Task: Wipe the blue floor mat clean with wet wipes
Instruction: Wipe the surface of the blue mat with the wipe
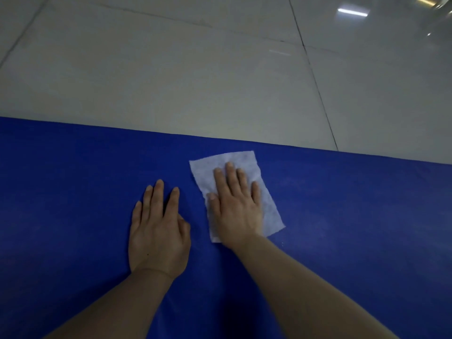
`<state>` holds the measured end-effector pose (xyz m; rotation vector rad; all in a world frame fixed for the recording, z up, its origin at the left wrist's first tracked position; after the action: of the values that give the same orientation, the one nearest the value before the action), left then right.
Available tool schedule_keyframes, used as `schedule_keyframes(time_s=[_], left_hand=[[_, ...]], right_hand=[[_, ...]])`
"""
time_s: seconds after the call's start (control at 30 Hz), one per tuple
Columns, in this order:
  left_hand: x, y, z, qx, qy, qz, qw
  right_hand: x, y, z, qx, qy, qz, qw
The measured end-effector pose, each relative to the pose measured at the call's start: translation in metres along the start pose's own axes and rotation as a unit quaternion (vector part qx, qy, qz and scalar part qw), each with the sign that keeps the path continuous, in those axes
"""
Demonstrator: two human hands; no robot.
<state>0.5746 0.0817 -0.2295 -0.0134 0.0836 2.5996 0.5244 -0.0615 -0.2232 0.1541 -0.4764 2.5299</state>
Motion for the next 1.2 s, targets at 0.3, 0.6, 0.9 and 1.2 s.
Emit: schedule_keyframes(time_s=[0.3, 0.6, 0.9, 1.2], left_hand=[[0.001, 0.000, -0.001, 0.020, -0.021, 0.004, 1.000], [0.001, 0.000, 0.003, 0.035, -0.010, 0.003, 0.999], [0.001, 0.001, 0.004, 0.046, -0.034, 0.007, 0.998], [0.000, 0.003, 0.012, 0.055, -0.046, 0.003, 0.997]], right_hand=[[0.023, 0.123, 0.043, -0.053, 0.068, -0.334, 0.939], [0.041, 0.009, -0.008, 0.004, 0.044, 0.039, 0.998], [0.062, 0.093, 0.020, -0.039, 0.056, -0.267, 0.961], [0.082, 0.016, -0.014, 0.027, 0.011, 0.088, 0.996]])
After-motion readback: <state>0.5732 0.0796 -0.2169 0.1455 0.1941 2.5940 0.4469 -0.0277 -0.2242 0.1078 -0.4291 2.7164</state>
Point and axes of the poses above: each hand's wrist, its own x-axis away from the middle knuckle, its own z-axis out of the back of the hand, y = z × x, the point moved 4 cm from there along -x, towards the middle knuckle, and after that the axes turned 10 degrees about -x, right-handed, at the moved point
